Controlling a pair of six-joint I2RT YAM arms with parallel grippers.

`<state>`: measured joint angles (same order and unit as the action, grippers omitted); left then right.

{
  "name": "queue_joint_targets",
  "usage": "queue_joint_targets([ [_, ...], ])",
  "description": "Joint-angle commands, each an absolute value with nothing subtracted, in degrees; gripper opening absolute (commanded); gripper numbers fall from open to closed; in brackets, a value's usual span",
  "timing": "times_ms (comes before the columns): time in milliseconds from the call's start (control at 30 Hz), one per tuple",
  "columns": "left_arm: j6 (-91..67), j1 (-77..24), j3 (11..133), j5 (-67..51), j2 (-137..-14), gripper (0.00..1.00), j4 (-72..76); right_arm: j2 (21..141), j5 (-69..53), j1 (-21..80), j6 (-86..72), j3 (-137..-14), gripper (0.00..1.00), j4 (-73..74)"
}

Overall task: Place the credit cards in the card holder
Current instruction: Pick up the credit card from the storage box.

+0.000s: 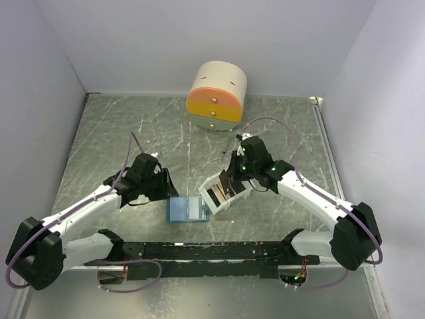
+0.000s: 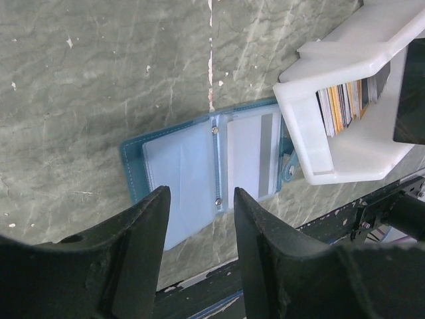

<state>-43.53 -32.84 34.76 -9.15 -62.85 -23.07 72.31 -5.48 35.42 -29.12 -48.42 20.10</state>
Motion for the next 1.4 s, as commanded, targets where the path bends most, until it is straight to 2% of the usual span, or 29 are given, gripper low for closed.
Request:
queue_joint_targets([
  [0,-44.85,-32.69,34.05,-9.71,-63.62,0.54,-23.63,68.11,-4.12,35.44,-38.59,-48.15,0.0,17.87],
  [233,-46.66,-30.73,29.83,-14.75,-64.69,0.45,-20.39,66.28,-4.29,40.38,-46.1,-45.3,0.0,11.79],
  [567,-45.43,-28.89,27.69,-18.08,-63.91,0.18,-18.43,71.89,-1.75,50.01,-54.07,-42.53,0.0,2.89],
  [700,-44.69,-28.84,26.92,-18.01,-65.08,0.13,-17.72,75.95,-1.11,52.7,-55.0,-42.65,0.0,1.54],
  [867,-44.95,-28.81,26.32,-16.61,-66.47,0.11,-17.89,79.95,-1.35,54.91,-56.61,-41.94,0.0,-2.23],
  [1367,-46.62,-28.83,26.08,-13.34,-68.99,0.13,-20.0,86.53,0.92,57.48,-58.09,-41.26,0.0,-5.28],
])
